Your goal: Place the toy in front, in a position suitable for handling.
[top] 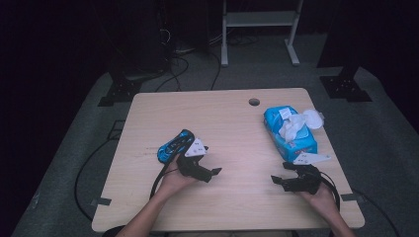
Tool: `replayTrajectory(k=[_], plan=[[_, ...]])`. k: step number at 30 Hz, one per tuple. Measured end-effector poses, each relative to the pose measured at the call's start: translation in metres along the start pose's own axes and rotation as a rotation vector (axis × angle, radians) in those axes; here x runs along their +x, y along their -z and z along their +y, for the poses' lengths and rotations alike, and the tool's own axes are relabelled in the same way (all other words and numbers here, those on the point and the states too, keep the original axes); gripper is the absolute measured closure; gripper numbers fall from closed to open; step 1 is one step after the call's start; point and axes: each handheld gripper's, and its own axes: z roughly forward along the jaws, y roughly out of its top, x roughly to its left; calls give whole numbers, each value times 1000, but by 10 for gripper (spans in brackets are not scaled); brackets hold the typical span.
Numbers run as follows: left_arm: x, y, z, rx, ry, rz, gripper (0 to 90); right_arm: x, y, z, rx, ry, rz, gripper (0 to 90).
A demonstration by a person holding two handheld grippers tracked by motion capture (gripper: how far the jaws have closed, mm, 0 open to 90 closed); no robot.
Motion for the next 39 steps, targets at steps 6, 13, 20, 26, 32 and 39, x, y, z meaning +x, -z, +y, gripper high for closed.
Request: replayTrajectory(k=[6,13,20,26,32,39], plan=[[8,8,1,-30,17,27,85,2,0,0,0,6,-4,242],[20,22,8,-35,24,58,84,3,0,0,3,5,-6,242],[33,32,16,-23,17,74,84,3,-2,1,8,-2,-8,242],[48,37,19,-9,32,93,84,4,-2,1,11,-2,-6,243],[60,40,18,-18,46,123,84,4,-3,1,14,-2,-4,242],[75,43,7,18,88,135,83,5,-3,1,12,3,-4,242]])
